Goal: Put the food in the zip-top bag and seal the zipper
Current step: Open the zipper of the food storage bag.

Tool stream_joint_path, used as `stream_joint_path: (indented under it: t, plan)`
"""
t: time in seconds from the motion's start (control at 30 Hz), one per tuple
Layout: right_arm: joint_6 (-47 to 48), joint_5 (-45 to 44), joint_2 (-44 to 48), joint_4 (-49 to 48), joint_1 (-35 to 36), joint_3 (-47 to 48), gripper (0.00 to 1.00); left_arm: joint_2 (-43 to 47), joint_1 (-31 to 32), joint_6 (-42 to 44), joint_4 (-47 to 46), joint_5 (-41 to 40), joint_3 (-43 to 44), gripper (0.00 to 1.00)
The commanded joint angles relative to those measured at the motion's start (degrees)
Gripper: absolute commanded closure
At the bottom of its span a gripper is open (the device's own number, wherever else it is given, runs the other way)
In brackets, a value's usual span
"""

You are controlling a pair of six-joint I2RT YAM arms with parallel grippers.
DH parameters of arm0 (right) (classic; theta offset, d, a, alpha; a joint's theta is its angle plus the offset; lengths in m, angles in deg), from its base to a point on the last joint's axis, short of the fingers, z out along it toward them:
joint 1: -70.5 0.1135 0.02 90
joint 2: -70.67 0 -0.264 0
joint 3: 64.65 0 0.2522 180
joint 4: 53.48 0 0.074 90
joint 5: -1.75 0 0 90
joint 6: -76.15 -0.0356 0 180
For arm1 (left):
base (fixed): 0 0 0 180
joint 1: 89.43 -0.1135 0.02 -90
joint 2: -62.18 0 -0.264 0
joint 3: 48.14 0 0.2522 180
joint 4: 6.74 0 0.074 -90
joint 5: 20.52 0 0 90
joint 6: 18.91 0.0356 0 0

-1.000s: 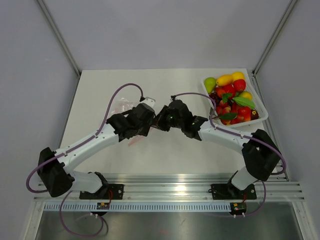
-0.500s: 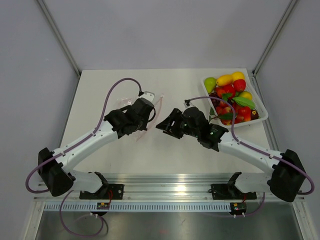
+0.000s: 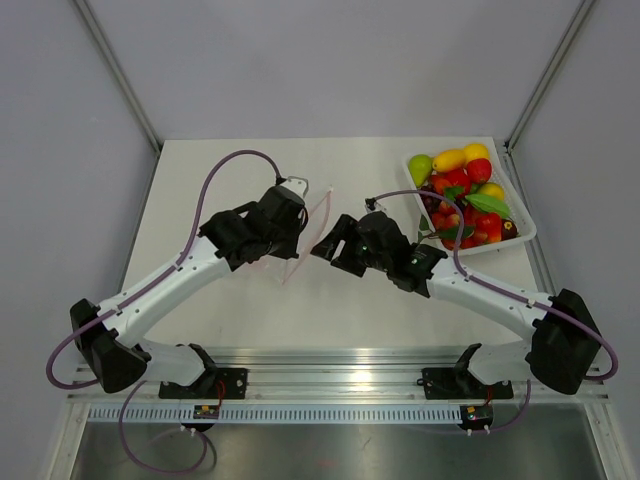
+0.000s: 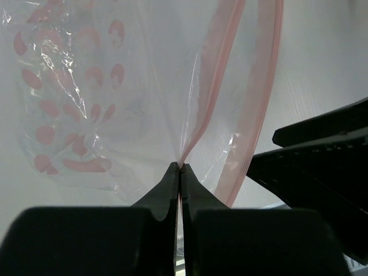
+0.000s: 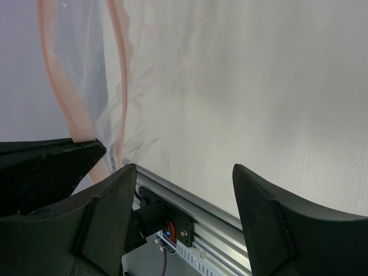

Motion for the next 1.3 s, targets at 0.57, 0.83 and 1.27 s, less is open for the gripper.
stream_joint_path:
  t: [0.57, 0.83, 1.27]
  plan:
    - [0.85, -2.28, 0.25, -3.85, 0.6, 4.75, 0.3, 0.68, -0.2, -0.76, 0.55, 1.66, 0.44, 1.0]
    - [0.32, -2.28, -0.19, -5.17, 0.86, 4.75, 0.3, 1.04, -0.2, -0.58, 1.16, 0.87, 0.53, 1.0]
    - [0.85, -3.25, -2.55, -4.56, 1.48, 6.68, 0.3, 1.91, -0.2, -0.93, 1.43, 1.31, 0.61, 1.0]
